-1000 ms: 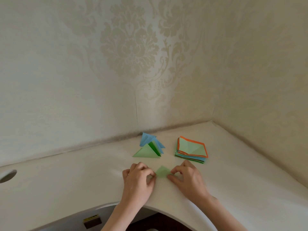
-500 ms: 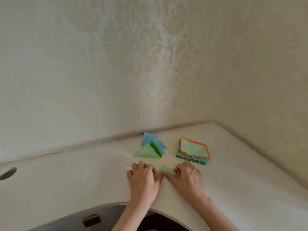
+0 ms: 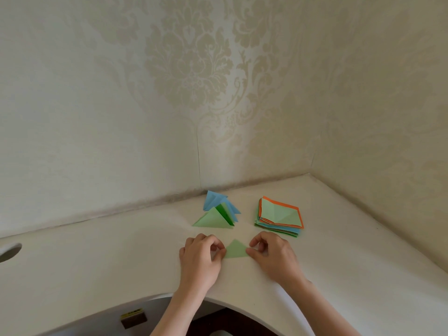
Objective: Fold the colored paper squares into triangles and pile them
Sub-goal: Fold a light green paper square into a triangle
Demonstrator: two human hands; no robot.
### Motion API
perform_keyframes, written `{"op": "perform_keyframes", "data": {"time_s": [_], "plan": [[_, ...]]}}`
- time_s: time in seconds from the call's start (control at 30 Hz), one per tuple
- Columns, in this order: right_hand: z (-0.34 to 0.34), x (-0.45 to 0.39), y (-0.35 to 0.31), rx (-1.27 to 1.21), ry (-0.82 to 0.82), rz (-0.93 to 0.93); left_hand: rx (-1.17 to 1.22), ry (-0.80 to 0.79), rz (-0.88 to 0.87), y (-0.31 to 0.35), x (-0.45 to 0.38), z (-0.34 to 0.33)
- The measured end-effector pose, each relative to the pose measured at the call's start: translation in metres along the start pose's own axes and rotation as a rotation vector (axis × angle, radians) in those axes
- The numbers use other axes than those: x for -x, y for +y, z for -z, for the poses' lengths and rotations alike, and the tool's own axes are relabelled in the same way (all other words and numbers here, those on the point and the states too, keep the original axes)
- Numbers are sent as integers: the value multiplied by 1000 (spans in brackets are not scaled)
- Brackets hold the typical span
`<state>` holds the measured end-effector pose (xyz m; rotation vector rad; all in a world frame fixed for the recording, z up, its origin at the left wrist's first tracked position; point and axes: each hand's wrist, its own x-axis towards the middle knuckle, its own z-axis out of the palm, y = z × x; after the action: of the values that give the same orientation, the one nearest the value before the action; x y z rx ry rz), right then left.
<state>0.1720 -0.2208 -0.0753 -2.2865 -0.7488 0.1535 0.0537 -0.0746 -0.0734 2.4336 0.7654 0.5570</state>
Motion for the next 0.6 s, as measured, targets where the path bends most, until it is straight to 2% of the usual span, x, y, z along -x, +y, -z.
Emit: {"op": "perform_keyframes", "data": {"time_s": [0.27, 0.43, 0.6], "plan": [[-8, 5, 0, 9, 72, 54, -109, 118, -146, 15, 11, -12], [-9, 6, -2, 30, 94, 94, -104, 55, -80, 32, 14, -15], [-10, 7, 0, 59, 101, 123, 67, -40, 31, 30, -2, -12]]}}
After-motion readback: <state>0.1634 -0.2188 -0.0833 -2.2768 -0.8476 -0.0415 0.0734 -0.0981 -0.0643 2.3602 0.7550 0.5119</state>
